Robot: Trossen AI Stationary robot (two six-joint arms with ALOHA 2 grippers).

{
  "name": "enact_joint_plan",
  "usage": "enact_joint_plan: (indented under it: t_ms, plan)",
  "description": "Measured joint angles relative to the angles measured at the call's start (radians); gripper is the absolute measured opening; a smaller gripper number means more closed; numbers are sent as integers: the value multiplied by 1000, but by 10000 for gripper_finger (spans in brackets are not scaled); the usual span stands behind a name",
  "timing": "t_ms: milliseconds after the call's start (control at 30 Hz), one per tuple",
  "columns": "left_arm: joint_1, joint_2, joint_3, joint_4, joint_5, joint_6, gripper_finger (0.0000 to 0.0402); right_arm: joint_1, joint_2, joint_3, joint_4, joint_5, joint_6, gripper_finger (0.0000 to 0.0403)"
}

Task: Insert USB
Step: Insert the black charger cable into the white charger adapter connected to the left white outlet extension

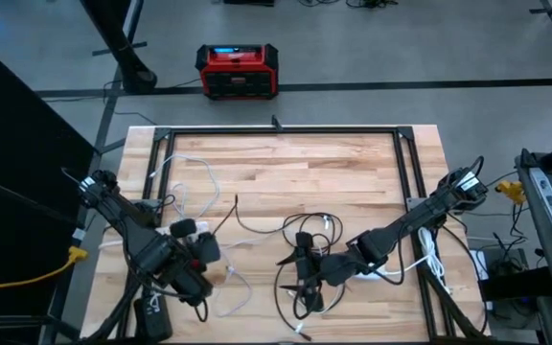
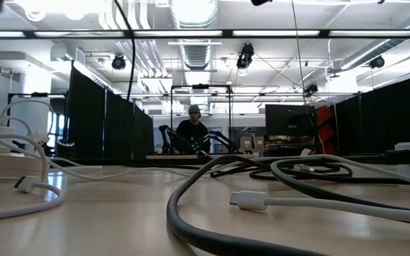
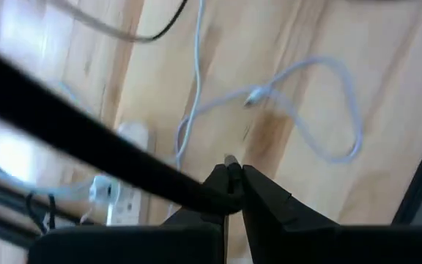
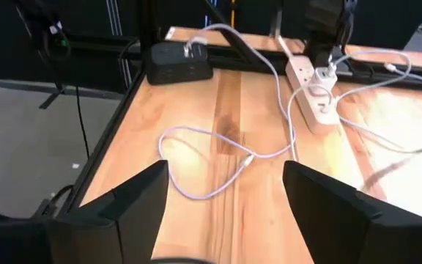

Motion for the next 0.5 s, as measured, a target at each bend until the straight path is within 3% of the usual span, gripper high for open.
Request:
enact_joint_plan:
  t_ms: [200,333,500]
  plan:
    - [22,-61,-255,7,121,7,11,6,0,0,-22,-1,8,204]
    - [32,-122,-402,8,116,-9,11,6,0,0,-25,-1,9,194]
    - [38,-217,-488,4,14,-28,11,4,0,-1,-24,3,7,187]
